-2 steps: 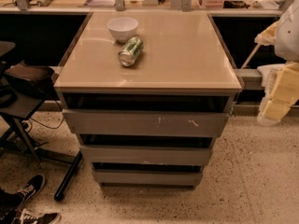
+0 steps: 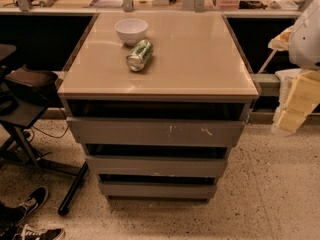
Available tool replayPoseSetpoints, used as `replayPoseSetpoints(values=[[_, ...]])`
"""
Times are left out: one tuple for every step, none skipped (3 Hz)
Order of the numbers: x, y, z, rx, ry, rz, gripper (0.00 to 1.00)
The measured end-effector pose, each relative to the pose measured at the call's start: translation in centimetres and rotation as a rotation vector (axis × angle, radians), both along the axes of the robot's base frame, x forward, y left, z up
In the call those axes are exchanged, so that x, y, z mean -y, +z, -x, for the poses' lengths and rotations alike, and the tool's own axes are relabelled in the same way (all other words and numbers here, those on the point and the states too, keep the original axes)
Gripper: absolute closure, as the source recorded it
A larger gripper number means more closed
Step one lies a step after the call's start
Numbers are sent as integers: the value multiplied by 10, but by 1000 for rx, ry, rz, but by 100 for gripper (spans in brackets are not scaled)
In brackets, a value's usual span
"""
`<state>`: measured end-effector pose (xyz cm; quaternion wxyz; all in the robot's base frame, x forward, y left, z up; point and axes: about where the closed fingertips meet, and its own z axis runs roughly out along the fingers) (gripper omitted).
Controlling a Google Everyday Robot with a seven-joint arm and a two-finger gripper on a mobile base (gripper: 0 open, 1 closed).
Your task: Open top drawer
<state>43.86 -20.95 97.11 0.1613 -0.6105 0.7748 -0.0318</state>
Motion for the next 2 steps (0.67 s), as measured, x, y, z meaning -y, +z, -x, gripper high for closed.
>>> replayPoseSetpoints(values=[[-29,-36,9,-15,44,-87,0],[-83,-117,20,-110,48,-283,0]])
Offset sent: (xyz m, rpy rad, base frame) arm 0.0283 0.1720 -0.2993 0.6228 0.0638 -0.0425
